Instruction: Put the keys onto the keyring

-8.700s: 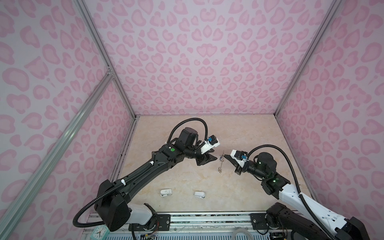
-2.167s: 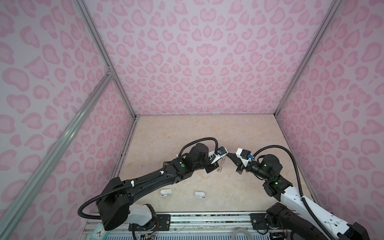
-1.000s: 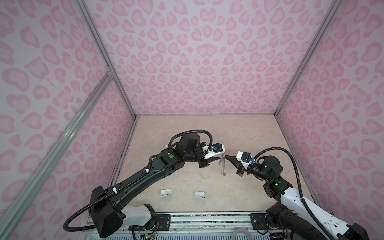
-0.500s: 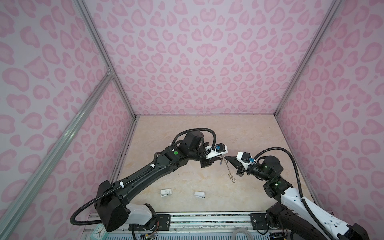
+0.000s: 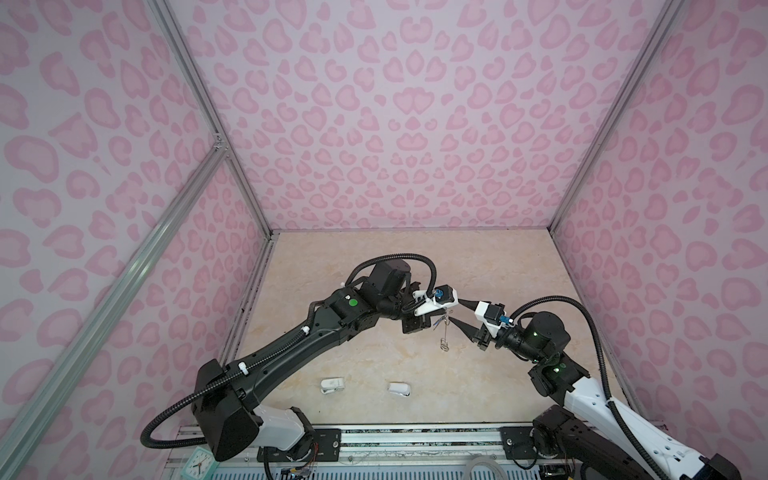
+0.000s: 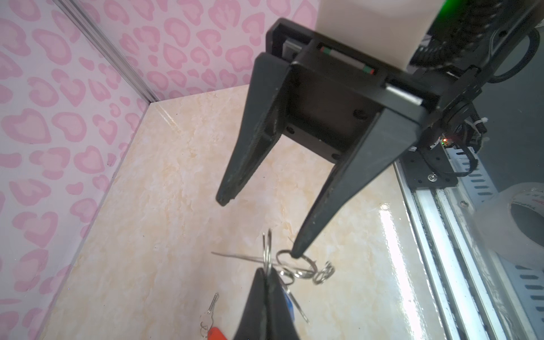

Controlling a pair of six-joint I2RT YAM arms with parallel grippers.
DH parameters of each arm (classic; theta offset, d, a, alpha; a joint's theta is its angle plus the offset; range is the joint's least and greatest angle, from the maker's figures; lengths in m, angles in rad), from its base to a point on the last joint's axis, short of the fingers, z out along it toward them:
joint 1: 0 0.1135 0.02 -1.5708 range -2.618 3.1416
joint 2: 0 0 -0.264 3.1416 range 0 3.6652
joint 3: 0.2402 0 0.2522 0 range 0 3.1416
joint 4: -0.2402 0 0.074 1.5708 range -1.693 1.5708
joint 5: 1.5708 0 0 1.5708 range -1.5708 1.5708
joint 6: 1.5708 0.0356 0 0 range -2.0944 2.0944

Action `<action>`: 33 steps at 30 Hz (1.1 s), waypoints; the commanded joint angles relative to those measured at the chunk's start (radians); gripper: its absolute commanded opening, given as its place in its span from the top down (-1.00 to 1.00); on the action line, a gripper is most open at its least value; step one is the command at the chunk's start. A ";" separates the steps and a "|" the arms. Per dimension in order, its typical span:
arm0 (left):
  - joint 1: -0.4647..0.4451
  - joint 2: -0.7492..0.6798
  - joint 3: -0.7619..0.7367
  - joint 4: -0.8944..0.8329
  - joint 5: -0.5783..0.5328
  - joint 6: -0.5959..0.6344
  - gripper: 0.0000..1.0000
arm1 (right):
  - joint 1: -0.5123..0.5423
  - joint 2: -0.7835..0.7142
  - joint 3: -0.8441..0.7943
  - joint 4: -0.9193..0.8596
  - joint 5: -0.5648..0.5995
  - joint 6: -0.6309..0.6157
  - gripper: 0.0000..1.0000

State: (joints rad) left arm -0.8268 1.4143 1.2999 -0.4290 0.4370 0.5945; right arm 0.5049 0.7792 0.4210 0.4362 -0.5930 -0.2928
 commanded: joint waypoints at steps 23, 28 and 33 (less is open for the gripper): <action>-0.069 0.101 0.212 -0.283 -0.176 0.050 0.94 | 0.005 0.068 0.055 -0.030 -0.067 -0.037 0.51; -0.073 0.099 0.208 -0.276 -0.175 0.055 0.94 | 0.004 0.084 0.052 -0.023 -0.091 -0.023 0.53; -0.077 0.098 0.207 -0.270 -0.157 0.075 0.93 | 0.005 0.101 0.056 -0.029 -0.098 -0.025 0.70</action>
State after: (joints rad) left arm -0.9001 1.5097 1.4956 -0.7136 0.2535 0.6456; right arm 0.5095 0.8757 0.4736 0.3828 -0.6743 -0.3290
